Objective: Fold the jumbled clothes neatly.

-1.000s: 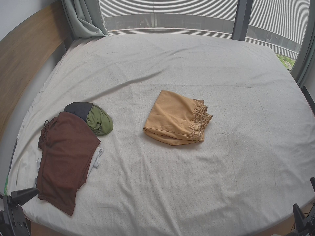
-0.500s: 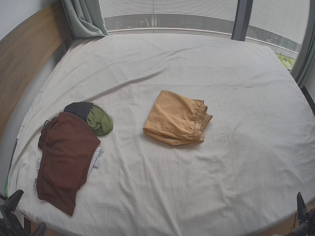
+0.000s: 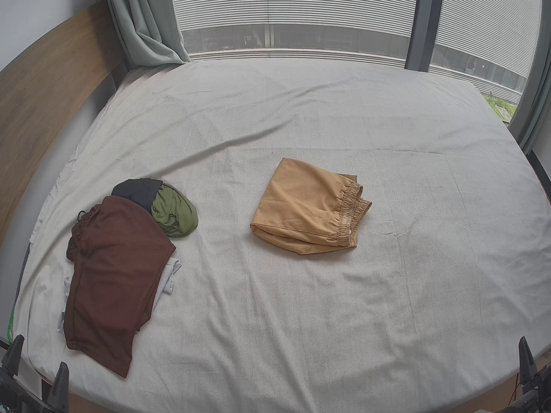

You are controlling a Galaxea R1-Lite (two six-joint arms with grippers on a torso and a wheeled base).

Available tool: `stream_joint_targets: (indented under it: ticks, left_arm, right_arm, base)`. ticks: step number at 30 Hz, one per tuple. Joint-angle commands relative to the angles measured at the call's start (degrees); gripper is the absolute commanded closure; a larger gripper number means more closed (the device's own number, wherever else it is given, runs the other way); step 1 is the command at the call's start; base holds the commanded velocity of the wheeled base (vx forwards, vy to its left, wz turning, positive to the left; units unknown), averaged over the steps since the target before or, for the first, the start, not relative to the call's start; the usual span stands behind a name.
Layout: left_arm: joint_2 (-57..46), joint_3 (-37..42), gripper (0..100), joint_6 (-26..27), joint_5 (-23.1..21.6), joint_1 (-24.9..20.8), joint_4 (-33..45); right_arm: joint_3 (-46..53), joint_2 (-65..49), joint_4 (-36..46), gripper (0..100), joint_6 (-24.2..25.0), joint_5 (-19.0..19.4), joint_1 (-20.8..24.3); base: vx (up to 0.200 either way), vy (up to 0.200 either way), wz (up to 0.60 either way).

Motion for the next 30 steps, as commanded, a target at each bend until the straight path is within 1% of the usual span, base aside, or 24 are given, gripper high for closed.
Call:
stream_joint_targets:
  ticks: [1,3,6,9,12,13,14,15,17,19,24,25,27,28,30]
  left_arm:
    - [-1.40,0.75,0,-0.35,2.57,0.25,-0.26]
    - [-1.40,0.75,0,-0.35,3.72,0.25,-0.26]
    - [-1.40,0.75,0,-0.18,4.07,0.25,-0.17]
    - [-1.40,0.66,0,0.70,5.30,0.25,-0.08]
    - [-1.40,0.57,0,0.79,5.47,0.25,0.36]
    - [-1.40,0.57,0,0.79,5.47,0.25,0.36]
    - [-1.40,0.48,0,1.14,5.56,0.16,0.53]
    - [-1.40,0.48,0,1.76,5.56,0.16,0.53]
    - [-1.40,0.57,0,3.16,5.47,0.16,0.18]
    - [-1.40,0.66,0,2.90,5.56,0.25,0.09]
    - [-1.40,0.75,0,2.28,5.56,0.16,0.18]
    - [-1.40,0.75,0,1.76,4.51,0.16,0.18]
    - [-1.40,0.75,0,1.32,3.98,0.07,0.18]
    - [-1.40,0.66,0,0.53,1.52,0.07,0.36]
    - [-1.40,0.66,0,0.44,0.20,0.07,0.36]
  right_arm:
    - [1.01,-0.63,-0.04,0,0.16,-0.16,-0.05]
    - [1.01,-0.63,0.05,0,0.42,-0.25,0.04]
    - [1.01,-0.63,0.05,0,0.86,-0.42,0.13]
    - [1.01,-0.63,0.14,0,1.57,-1.48,0.13]
    - [1.01,-0.63,0.22,0,5.08,-1.57,0.04]
    - [1.01,-0.63,0.22,0,5.08,-1.57,0.04]
    - [1.01,-0.63,0.22,0,7.54,-1.57,0.04]
    - [1.01,-0.63,0.22,0,8.33,-1.57,0.04]
    - [1.01,-0.63,0.05,0,8.33,-1.13,-0.05]
    - [1.01,-0.63,-0.13,0,8.25,-0.42,-0.05]
    - [1.01,-0.63,-0.04,0,7.98,-0.25,-0.05]
    - [1.01,-0.63,-0.13,0,7.98,0.28,-0.14]
    - [1.01,-0.63,-0.13,0,7.98,1.07,-0.14]
    - [1.01,-0.63,-0.22,0,7.98,4.41,-0.14]
    - [1.01,-0.63,-0.13,0,7.89,6.08,-0.14]
  base:
    - [0.000,0.000,0.00]
    - [0.000,0.000,0.00]
    - [0.000,0.000,0.00]
    - [0.000,0.000,0.00]
    - [0.000,0.000,0.00]
    - [0.000,0.000,0.00]
    - [0.000,0.000,0.00]
    - [0.000,0.000,0.00]
    - [0.000,0.000,0.00]
    - [0.000,0.000,0.00]
    - [0.000,0.000,0.00]
    - [0.000,0.000,0.00]
    - [0.000,0.000,0.00]
    - [0.000,0.000,0.00]
    - [0.000,0.000,0.00]
